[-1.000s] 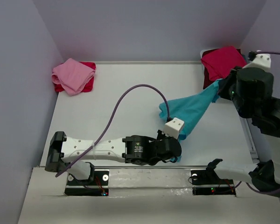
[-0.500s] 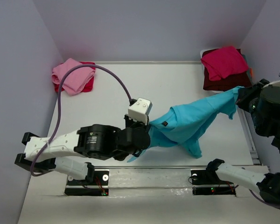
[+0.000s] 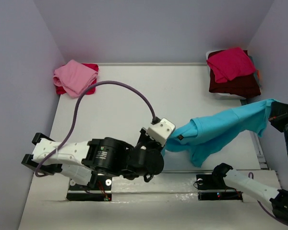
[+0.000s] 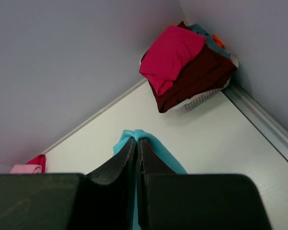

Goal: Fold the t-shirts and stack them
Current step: Flatten out the tshirt

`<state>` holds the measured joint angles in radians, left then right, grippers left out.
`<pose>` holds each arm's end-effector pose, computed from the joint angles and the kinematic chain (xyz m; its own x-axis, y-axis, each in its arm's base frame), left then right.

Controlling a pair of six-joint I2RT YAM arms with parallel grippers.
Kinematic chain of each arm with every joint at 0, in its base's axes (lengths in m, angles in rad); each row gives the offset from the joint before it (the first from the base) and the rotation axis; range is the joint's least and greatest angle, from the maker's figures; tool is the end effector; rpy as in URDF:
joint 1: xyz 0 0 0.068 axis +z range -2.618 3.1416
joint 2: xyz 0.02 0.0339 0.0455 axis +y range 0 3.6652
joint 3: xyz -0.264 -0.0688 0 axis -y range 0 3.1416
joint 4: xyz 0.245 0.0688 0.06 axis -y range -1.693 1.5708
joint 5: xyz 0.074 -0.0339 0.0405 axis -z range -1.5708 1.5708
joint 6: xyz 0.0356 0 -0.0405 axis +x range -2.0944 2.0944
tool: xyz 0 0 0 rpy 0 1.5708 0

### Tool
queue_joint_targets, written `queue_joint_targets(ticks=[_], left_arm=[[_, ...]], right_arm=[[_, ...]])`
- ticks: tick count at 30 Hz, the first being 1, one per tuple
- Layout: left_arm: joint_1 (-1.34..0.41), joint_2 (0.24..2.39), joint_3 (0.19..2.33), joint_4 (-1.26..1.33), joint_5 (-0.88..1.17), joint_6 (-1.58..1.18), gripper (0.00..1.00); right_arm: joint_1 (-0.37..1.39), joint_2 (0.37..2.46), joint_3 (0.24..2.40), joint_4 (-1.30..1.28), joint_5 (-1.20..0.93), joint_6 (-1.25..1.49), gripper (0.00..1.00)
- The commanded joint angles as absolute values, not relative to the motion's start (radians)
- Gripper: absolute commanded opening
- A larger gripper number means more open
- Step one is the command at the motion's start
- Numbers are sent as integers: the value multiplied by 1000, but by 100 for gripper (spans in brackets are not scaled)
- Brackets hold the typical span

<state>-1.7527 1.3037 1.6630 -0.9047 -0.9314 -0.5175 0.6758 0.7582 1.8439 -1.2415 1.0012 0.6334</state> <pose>-0.0153 -0.2412 0.4610 -0.2702 0.1630 -0.9489 0.6643 0.7450 -0.0612 0.0044 -0.0349 0.5253 0.0869 0.4788 -0.8736 0.3229 0.8160 0.4794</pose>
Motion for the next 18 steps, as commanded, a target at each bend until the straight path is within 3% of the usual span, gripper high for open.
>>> queue_joint_targets(ticks=[1,10,18], left_arm=[[-1805,1351,1724,-850,-1006,-391,6],[-1890,1267,1746,-733,-1080,-295,6],[-1914,1273,1865,-980,-1394,-445,6]], right_arm=[[684,738,1836,-1186,1078,653,7],[684,700,1776,-1094,1118,615,7],[684,659,1663,-818,988,425,7]])
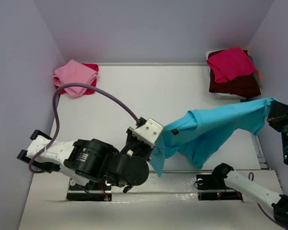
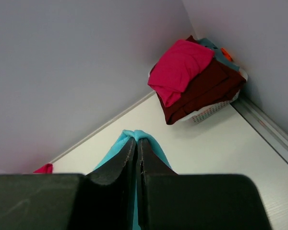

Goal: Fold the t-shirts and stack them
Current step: Flatten out the tshirt

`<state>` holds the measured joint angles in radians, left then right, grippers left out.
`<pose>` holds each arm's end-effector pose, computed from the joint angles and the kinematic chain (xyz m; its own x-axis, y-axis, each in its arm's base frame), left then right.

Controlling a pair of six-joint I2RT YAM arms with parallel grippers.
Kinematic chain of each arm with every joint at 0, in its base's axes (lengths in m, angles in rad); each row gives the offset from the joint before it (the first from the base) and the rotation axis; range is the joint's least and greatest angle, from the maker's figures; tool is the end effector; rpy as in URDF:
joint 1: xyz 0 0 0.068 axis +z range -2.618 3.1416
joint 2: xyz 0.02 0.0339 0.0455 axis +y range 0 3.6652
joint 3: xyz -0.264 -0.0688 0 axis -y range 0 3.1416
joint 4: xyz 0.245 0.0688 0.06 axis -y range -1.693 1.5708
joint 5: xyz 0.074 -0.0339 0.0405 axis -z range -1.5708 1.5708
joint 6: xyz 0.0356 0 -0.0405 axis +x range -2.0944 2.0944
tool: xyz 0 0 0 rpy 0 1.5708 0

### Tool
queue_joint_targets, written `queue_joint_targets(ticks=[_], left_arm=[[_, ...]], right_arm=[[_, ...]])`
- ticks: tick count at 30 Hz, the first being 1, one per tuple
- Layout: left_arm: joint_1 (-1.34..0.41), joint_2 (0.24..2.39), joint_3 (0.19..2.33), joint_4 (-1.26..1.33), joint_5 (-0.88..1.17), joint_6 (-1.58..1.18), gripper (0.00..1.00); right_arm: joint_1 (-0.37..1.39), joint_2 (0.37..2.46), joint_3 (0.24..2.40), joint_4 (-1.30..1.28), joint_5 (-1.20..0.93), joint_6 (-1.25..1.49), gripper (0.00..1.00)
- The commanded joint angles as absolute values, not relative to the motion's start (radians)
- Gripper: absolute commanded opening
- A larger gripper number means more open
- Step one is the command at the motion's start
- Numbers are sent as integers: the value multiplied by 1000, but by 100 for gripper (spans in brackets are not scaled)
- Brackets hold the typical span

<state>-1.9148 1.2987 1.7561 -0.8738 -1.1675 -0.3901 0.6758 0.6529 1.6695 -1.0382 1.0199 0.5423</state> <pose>-0.0443 -0.2208 0.4942 -0.1222 0.1014 -0.9873 0.6560 0.7548 -0.0037 0.0040 -0.0357 0.5118 0.1596 0.4742 -0.8658 0.2975 0.8132 0.5002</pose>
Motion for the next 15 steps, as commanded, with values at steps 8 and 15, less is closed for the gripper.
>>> queue_joint_targets(ticks=[8,15], left_arm=[[-1914,1048,1503,455,-1562,975,6],[-1914,1045,1634,209,-1545,710,6]], right_arm=[[684,816,1876,-715,924,278,7],[684,888,1962,-704,911,245,7]])
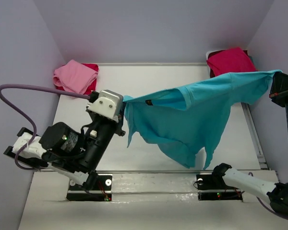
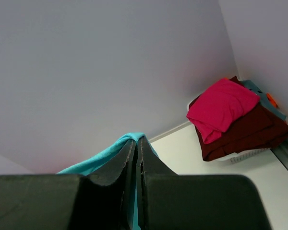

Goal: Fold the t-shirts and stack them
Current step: Flatten out the tshirt

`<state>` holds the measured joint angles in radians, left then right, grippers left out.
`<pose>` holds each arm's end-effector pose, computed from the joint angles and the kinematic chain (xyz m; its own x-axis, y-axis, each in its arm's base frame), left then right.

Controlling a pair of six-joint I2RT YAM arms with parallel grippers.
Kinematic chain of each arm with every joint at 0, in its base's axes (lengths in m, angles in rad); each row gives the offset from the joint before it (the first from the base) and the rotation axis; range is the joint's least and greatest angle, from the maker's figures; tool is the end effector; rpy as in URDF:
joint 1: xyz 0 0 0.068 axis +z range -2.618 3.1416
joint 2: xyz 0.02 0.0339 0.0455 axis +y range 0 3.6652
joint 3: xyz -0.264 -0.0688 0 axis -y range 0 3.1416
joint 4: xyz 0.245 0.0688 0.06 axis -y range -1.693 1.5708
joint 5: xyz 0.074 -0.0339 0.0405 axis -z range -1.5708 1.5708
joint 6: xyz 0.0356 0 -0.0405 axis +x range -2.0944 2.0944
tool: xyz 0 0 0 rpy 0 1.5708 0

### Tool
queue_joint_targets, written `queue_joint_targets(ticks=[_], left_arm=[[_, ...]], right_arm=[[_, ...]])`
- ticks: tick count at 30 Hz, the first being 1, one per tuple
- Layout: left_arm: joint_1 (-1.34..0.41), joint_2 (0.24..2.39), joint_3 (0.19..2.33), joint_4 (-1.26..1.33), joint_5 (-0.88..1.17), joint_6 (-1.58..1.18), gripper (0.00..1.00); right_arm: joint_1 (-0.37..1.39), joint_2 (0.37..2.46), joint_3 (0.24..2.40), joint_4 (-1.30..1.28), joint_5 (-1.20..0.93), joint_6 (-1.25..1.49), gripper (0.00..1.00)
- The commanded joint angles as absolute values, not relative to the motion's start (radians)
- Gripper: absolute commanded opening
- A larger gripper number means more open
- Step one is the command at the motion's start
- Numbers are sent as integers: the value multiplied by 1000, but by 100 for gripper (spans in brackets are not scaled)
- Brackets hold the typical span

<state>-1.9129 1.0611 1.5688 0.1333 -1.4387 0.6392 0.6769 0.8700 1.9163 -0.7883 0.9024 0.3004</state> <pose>-0.0134 -0.1430 0.5625 0.0720 -0.0320 -0.9969 0.4332 0.9013 0.0024 0.0279 -0.0134 0.5819 0.2502 0.4363 -0.8644 0.1354 0.8682 0.4774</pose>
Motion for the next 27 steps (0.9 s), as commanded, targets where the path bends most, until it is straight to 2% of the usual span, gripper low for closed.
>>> queue_joint_targets(ticks=[1,5,18,27], left_arm=[[-1914,1032,1594,275,-1546,762,6],[-1914,1022,1555,339,-1540,813,6],[-1884,1109,1670,308,-1448,815,6],[-1865,1127,1723,249,-1427,753,6]], right_arm=[[684,887,1959,-701,908,248,7],[684,877,1936,-673,913,239,7],[684,868,2019,-716,953,196,7],[684,847,1982,-715,957,199,7]])
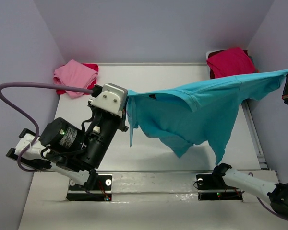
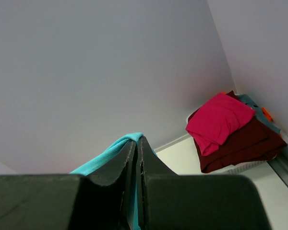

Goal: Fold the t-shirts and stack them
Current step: Flatten out the tshirt

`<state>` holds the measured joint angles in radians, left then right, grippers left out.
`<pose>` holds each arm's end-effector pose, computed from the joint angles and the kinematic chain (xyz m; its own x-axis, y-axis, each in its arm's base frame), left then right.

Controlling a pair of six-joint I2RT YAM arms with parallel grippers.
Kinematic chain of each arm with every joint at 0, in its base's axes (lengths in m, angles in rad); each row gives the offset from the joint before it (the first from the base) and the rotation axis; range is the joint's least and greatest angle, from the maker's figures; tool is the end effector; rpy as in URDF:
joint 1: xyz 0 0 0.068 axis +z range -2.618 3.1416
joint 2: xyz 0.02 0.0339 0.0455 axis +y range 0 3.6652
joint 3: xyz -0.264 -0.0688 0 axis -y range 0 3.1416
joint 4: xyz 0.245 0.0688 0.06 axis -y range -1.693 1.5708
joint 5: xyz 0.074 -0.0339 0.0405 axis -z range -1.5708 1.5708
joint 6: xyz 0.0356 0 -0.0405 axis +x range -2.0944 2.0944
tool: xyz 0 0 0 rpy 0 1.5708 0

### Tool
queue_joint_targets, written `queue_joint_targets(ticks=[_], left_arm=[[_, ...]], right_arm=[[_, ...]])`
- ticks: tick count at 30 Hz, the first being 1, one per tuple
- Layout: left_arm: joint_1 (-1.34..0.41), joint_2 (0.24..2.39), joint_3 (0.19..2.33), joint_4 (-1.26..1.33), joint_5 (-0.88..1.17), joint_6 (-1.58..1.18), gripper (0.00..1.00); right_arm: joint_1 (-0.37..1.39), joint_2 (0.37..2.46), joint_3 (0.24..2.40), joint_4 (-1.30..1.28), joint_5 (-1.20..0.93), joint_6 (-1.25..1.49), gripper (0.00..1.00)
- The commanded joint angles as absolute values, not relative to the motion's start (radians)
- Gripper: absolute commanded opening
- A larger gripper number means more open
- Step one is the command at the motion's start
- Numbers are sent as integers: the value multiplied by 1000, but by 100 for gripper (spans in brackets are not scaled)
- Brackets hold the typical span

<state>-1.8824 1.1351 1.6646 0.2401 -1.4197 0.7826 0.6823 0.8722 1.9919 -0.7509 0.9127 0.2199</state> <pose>-0.0115 -0.1504 0.5836 0.1032 -0.0257 -0.9943 0.4064 0.9135 0.0186 0.0118 -0.0267 0.5968 0.3139 0.4269 -0.8481 0.1215 0.8678 0.4818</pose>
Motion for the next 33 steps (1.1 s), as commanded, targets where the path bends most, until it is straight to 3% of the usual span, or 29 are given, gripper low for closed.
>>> queue_joint_targets(ticks=[1,15,33], left_arm=[[-1865,1137,1727,227,-1422,743,6],[-1761,1279,1943,-35,-1279,549,6],[-1430,1509,2273,-452,-894,239,6]], right_arm=[[684,848,1980,-715,956,201,7],[684,842,2008,-755,956,199,7],[684,879,2108,-810,982,146,7]])
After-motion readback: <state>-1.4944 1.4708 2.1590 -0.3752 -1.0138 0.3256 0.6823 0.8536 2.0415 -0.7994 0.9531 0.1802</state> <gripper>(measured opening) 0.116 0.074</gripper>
